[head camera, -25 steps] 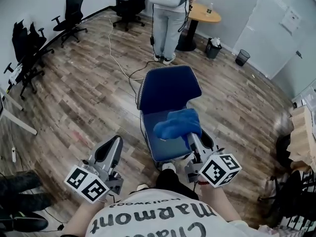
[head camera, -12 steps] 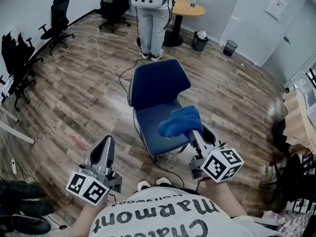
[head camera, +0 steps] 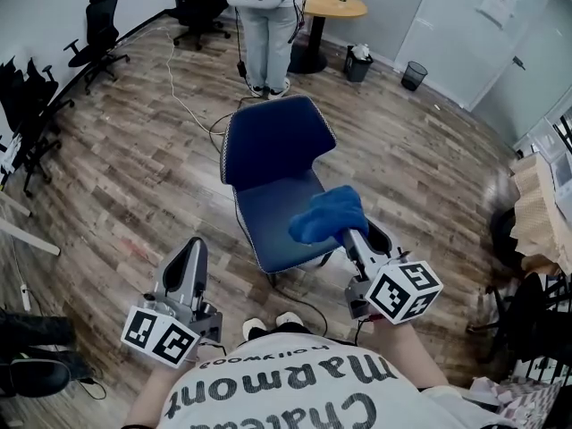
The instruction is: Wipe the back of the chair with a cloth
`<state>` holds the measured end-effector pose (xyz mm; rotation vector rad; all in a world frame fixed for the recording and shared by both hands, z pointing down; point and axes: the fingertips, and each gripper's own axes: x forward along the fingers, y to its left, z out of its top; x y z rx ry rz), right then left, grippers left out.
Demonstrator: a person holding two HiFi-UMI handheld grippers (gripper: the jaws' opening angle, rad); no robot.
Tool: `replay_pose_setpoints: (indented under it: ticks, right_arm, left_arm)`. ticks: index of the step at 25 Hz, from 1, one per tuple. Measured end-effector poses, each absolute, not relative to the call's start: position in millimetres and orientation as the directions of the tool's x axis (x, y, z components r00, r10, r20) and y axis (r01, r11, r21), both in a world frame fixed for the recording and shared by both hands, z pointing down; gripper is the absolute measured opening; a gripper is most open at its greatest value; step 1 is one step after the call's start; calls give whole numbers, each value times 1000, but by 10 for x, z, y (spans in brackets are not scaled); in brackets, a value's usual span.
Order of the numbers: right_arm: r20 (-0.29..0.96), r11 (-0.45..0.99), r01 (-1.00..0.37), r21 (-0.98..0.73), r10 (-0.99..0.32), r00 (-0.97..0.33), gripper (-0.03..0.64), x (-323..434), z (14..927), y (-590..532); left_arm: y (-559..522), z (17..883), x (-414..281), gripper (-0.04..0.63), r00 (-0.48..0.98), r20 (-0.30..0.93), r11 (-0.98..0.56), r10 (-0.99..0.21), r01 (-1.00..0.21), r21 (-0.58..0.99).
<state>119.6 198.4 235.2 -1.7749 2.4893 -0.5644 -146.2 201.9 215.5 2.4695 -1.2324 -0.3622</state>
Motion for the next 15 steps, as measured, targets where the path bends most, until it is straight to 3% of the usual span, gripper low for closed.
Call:
replay_pose_setpoints:
  ticks: [15]
  right_arm:
    - [214,267,-912,-312,-915,-341,103,1343,2432,2029]
  left_arm:
    - [2029,2220,-1396,8,568,-37,-527,-822,-735,426]
